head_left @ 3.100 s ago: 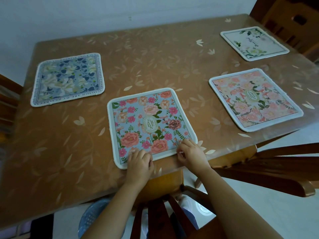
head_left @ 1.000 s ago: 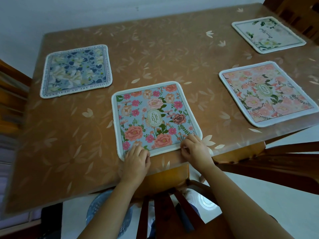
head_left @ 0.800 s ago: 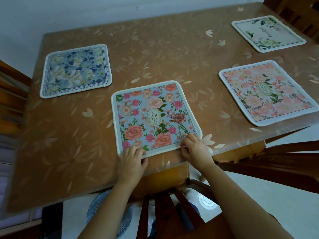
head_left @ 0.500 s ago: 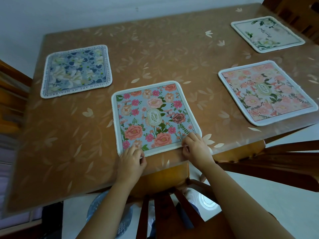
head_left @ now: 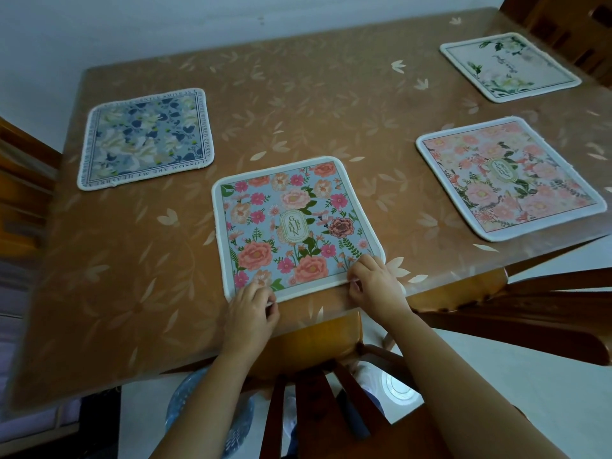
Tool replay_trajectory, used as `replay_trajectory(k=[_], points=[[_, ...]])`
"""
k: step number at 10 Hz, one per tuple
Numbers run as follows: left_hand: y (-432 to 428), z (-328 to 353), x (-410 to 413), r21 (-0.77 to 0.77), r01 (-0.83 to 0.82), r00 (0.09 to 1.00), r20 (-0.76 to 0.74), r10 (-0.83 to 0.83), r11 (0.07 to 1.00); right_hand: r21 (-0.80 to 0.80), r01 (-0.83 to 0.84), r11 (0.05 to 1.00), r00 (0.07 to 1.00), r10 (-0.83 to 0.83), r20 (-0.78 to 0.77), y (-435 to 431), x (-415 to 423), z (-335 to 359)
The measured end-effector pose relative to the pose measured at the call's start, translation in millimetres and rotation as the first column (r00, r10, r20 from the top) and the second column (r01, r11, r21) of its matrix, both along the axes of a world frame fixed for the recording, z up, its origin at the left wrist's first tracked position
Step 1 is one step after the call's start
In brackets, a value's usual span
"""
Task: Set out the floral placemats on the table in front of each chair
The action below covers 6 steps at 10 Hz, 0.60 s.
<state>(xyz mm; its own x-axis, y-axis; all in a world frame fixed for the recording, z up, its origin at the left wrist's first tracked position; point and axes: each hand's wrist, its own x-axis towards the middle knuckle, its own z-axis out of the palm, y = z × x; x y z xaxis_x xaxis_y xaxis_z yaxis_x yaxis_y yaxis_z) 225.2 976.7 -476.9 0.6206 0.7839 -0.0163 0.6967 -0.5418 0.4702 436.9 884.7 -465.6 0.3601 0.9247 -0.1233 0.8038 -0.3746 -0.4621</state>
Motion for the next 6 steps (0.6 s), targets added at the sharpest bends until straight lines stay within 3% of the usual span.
replay_trajectory(k=[3,4,6], points=[[-2,8,3,0.034,-0.048,0.991,-0.119,0.052,0.998,-0.025,0.079,0.997,0.997,-0.078,0.029,4,7,11],[-1,16,8,0.066,-0.08,0.991,-0.105,0.087,0.995,-0.025,0.139,0.99,0.987,-0.137,0.088,8,27,19],[-8,39,40,0.107,-0.134,0.984,-0.1,0.145,0.985,0.075,0.103,0.992,0.968,-0.118,0.223,5,51,45]])
